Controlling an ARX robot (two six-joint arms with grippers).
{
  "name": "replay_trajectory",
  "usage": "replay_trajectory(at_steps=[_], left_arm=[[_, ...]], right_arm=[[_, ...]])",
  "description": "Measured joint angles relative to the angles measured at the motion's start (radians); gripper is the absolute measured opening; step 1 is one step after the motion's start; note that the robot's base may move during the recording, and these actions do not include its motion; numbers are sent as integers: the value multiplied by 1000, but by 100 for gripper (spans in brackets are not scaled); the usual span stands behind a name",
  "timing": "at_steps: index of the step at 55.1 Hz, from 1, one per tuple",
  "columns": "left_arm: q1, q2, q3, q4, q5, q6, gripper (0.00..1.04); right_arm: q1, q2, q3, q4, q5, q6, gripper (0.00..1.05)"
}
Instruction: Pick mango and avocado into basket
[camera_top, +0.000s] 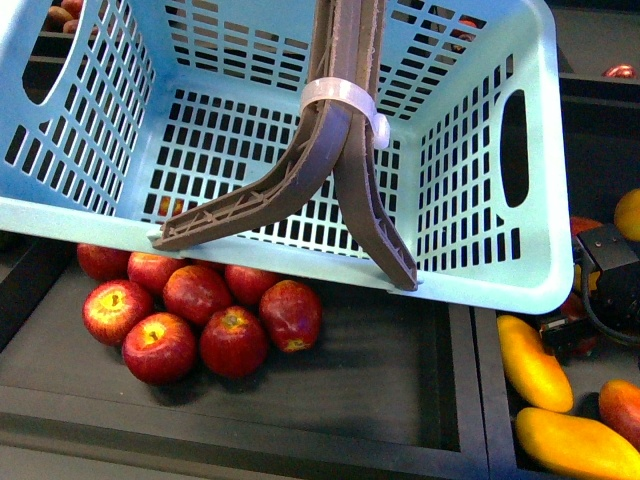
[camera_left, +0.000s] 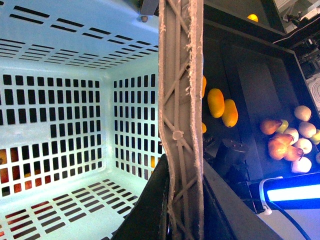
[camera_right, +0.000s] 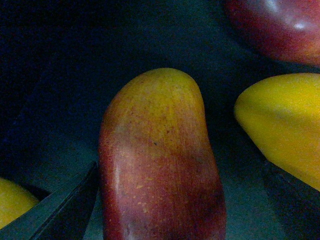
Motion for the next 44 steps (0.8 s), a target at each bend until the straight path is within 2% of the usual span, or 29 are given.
replay_trajectory(at_steps=[21, 29, 31, 34, 44], left_arm=[[0, 0, 0, 0, 0, 0, 12], [0, 0, 0, 0, 0, 0, 12], [0, 0, 0, 0, 0, 0, 12], [0, 0, 0, 0, 0, 0, 12], [0, 0, 0, 0, 0, 0, 12]], right_arm=[[1, 29, 36, -6, 9, 55, 96], [7, 37, 36, -2, 10, 67, 78], [10, 39, 36, -1, 10, 72, 69], [11, 40, 35, 0, 12, 73, 62], [6, 39, 27, 8, 12, 74, 59]])
